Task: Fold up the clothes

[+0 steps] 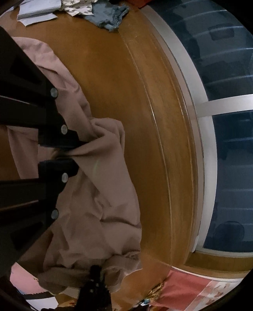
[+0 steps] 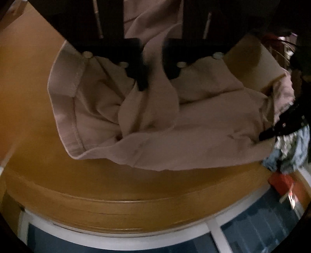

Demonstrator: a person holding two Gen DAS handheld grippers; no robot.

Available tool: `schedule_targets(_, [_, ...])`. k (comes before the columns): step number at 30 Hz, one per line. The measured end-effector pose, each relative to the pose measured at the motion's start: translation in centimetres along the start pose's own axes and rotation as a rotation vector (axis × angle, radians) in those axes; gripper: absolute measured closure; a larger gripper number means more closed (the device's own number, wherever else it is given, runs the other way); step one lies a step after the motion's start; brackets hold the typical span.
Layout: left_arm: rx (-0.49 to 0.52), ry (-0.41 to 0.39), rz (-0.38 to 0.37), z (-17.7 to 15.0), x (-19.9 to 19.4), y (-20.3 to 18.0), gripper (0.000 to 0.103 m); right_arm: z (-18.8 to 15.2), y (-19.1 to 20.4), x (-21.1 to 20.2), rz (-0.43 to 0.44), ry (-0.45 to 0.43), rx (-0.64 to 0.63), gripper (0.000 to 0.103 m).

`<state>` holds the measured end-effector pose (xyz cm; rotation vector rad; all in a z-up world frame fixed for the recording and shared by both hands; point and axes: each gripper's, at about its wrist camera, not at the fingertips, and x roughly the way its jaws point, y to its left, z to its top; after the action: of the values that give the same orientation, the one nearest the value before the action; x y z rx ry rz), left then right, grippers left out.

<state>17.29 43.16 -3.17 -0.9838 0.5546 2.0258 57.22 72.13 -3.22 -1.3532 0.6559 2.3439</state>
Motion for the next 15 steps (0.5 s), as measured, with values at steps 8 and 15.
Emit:
schedule_targets(8, [0.019, -0.045, 0.024, 2.1, -3.3, -0.6, 0.096, 0.8, -5.3, -10.0, -0.073, -0.231, 0.103, 0.100])
schedule_targets(15, [0.013, -0.145, -0.008, 6.1, -6.1, -3.0, 0.096, 3.5, -11.4, -17.2, -0.199, -0.313, 0.103, 0.099])
